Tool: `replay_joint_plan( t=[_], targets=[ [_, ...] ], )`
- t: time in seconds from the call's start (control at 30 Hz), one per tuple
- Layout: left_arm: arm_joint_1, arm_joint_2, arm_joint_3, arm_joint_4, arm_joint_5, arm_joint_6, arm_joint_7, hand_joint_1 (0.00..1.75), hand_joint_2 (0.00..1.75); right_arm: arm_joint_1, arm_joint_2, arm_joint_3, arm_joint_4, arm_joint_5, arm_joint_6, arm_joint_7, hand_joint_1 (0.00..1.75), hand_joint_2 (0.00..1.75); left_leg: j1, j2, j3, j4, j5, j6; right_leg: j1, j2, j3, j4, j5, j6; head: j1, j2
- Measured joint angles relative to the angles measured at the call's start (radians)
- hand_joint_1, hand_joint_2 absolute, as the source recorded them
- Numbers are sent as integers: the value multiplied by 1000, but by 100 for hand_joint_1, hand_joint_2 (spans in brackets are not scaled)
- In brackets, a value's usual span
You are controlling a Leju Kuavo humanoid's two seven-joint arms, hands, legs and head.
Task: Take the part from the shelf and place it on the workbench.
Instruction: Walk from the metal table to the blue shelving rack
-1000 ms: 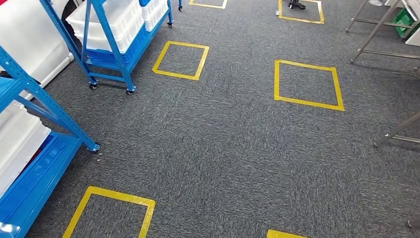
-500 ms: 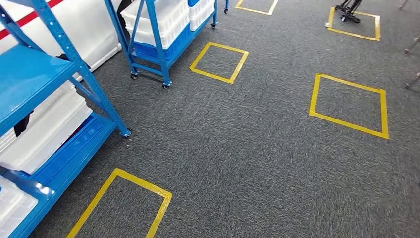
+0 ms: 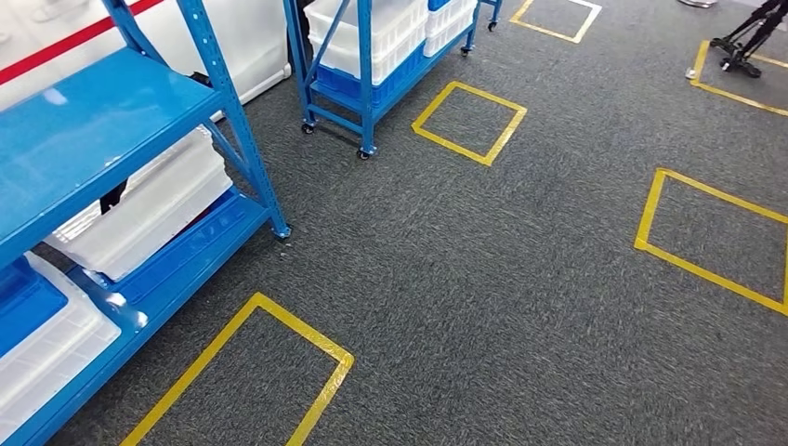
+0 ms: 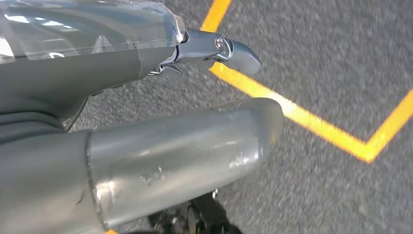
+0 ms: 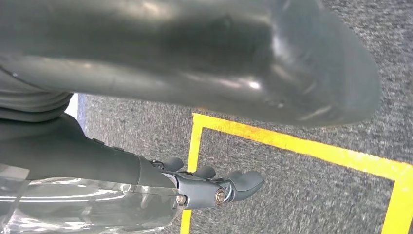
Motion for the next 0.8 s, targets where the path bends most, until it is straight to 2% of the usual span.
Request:
replay_joint_plan(
  t=[0.03, 0.07, 0.1, 0.13, 0.17, 0.2, 0.23, 0.3, 0.33, 0.37, 0.43, 0.47, 0.5, 0.53, 0.57, 0.6, 0.67, 0.7, 0.73, 0.8],
  targets=[
    [0, 0, 0, 0, 0, 0, 0, 0, 0, 1, 0, -2, 0, 1, 0, 0, 0, 0, -3, -13, 0, 0, 0, 1, 1, 3, -13, 18, 9, -4, 0, 0],
    [1, 0, 0, 0, 0, 0, 0, 0, 0, 1, 0, -2, 0, 1, 0, 0, 0, 0, -4, -28, 2, 0, 0, 1, 3, 7, -7, -4, 37, -10, 0, 0],
    [1, 0, 0, 0, 0, 0, 0, 0, 0, 1, 0, -3, 0, 1, 0, 0, 0, 0, -5, -42, 3, 0, 0, 1, 5, 16, 15, -60, 79, -17, 0, 0],
    [1, -1, 0, 0, 0, -1, 0, 0, 0, 2, 0, -3, 0, 2, 1, 0, 0, 0, -5, -56, 4, 1, 1, 0, 8, 40, 45, -132, 119, -24, 0, 0],
    [0, -1, 0, 0, -1, -2, 1, 0, 0, 2, 0, -4, 0, 3, 1, 0, 0, 0, -6, -69, 4, 2, 1, -3, 9, 65, 71, -194, 146, -30, 0, 0],
    [-1, -2, 0, 0, -1, -2, 1, 0, 0, 2, 0, -6, 0, 4, 0, 0, 0, 0, -5, -80, 2, 2, 2, -6, 11, 83, 88, -236, 161, -33, 0, 0],
    [0, -3, 0, 0, -2, -3, 1, 0, 0, 2, 0, -7, 0, 4, 0, 0, 0, 0, -4, -91, -1, 2, 4, -12, 13, 92, 95, -255, 164, -34, 0, 0],
    [4, -2, 0, -1, -3, -4, 2, 0, 0, 0, 0, -8, 0, 7, 0, 0, 0, 0, -2, -110, -6, -1, 7, -25, 13, 73, 99, -264, 167, -37, 0, 0],
    [7, -2, 0, -1, -3, -4, 2, 0, 0, -1, 1, -8, 0, 8, 0, 0, 0, 0, -3, -99, -10, 4, 3, -30, 12, 61, 101, -271, 170, -41, 0, 0],
    [7, -1, 0, -2, -4, -5, 3, 0, 0, 0, 1, -8, 0, 10, 0, 0, 0, 0, -4, -73, -20, 24, -12, -33, 10, 47, 104, -278, 174, -46, -3, 0],
    [4, -1, 0, -2, -4, -6, 4, 0, 0, 3, 2, -8, 0, 12, 0, 0, 0, 0, -7, -7, -64, 123, -75, -38, 12, 14, 107, -286, 177, -54, -11, 0],
    [2, -1, 0, -2, -4, -7, 5, 0, 0, 5, 3, -9, 0, 12, 1, 0, 0, 0, -7, 10, -93, 189, -110, -42, 15, -3, 107, -286, 176, -57, -14, 0],
    [1, -1, 0, -2, -4, -8, 5, 0, 0, 7, 3, -9, 0, 13, 1, 0, 0, 0, -6, 17, -116, 243, -133, -45, 17, -20, 107, -285, 175, -58, -14, 0],
    [2, 0, 0, -2, -5, -8, 5, 0, 0, 7, 3, -9, 0, 13, 1, 0, 0, 0, -6, 20, -124, 269, -138, -47, 18, -36, 106, -285, 174, -58, -14, 0],
    [4, 0, 0, -2, -5, -9, 6, 0, 0, 6, 3, -9, 0, 14, 1, 0, 0, 0, -6, 24, -112, 255, -124, -47, 19, -50, 107, -284, 173, -58, -14, 0],
    [6, 0, 0, -2, -6, -10, 6, 0, 0, 6, 3, -9, 0, 14, 1, 0, 0, 0, -6, 30, -80, 203, -95, -47, 19, -63, 108, -283, 171, -57, -14, 0],
    [6, 0, 0, -4, -9, -10, 7, 0, 0, 5, 4, -9, 0, 15, 1, 0, 0, 0, -9, 69, 1, 60, -41, -38, 22, -87, 113, -280, 166, -51, -14, 0],
    [5, 0, 0, -5, -11, -11, 7, 0, 0, 5, 4, -9, 0, 15, 1, 0, 0, 0, -12, 85, 27, 13, -27, -32, 23, -96, 116, -278, 163, -46, -13, 0],
    [5, 1, 0, -6, -13, -11, 7, 0, 0, 4, 5, -9, 0, 16, 1, 0, 0, 0, -15, 95, 38, -10, -23, -25, 24, -105, 118, -277, 161, -41, -12, 0],
    [8, 2, 0, -8, -15, -11, 7, 0, 0, 0, 6, -9, 1, 17, 1, -1, 0, 0, -17, 78, 36, -14, -20, -13, 25, -119, 124, -278, 159, -31, -10, 0]
  ],
)
